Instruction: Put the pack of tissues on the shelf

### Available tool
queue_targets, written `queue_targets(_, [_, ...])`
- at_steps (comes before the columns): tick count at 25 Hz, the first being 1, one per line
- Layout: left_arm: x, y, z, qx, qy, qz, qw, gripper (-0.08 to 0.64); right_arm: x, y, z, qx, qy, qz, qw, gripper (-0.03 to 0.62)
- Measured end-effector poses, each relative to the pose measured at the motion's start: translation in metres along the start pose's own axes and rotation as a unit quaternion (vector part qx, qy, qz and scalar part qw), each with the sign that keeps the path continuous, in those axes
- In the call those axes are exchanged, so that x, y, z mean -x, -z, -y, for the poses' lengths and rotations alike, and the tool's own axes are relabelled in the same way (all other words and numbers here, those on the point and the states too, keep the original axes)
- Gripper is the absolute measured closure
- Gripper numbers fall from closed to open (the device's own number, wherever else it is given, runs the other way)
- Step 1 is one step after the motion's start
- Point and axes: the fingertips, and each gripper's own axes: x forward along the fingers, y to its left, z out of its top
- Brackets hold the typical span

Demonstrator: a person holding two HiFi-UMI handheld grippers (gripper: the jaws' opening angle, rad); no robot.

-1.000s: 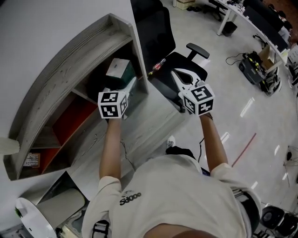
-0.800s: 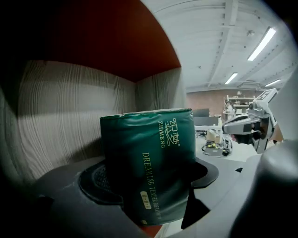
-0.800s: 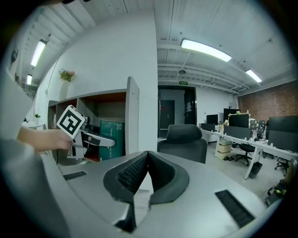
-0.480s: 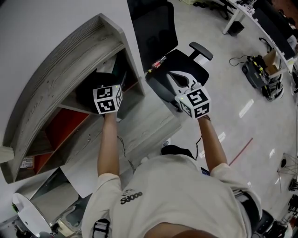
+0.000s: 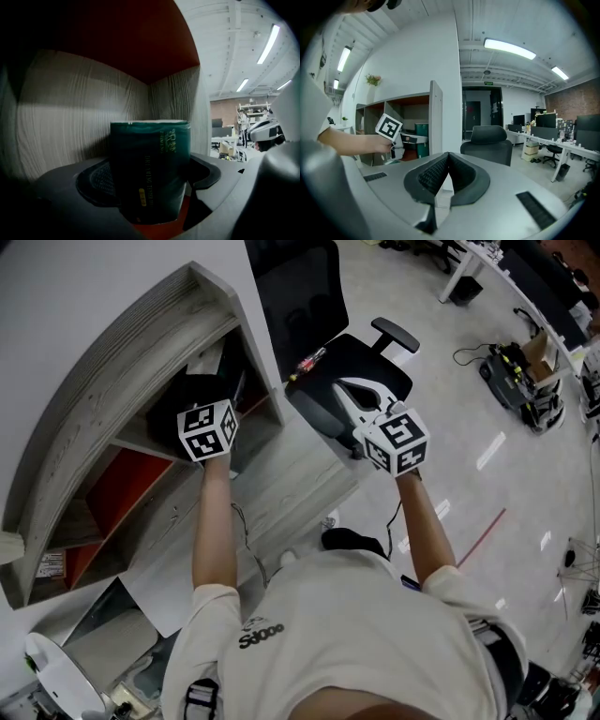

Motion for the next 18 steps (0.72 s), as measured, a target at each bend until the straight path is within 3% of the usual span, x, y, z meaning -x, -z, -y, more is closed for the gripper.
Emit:
queue_targets(4, [0.034, -0.006, 0.008, 0.005, -0.008, 0.025, 0.9996, 0.147, 0.019, -0.001, -0.013, 0.019, 0.026, -0.004, 0.999, 0.598])
queue_targets(12, [0.127, 0.013, 0.038, -0.002, 0.06, 0.006, 0.9982, 0.152, 0.052, -0.016, -0.081, 0.03, 0.049, 0.008, 0.998, 0.598])
queue_targets(18, [0.193, 0.015, 0.036, -0.01, 0.095, 0.018, 0.9952, 0.23, 0.077, -0.031, -0.136, 0.047, 0.077, 0.021, 0.996, 0.598])
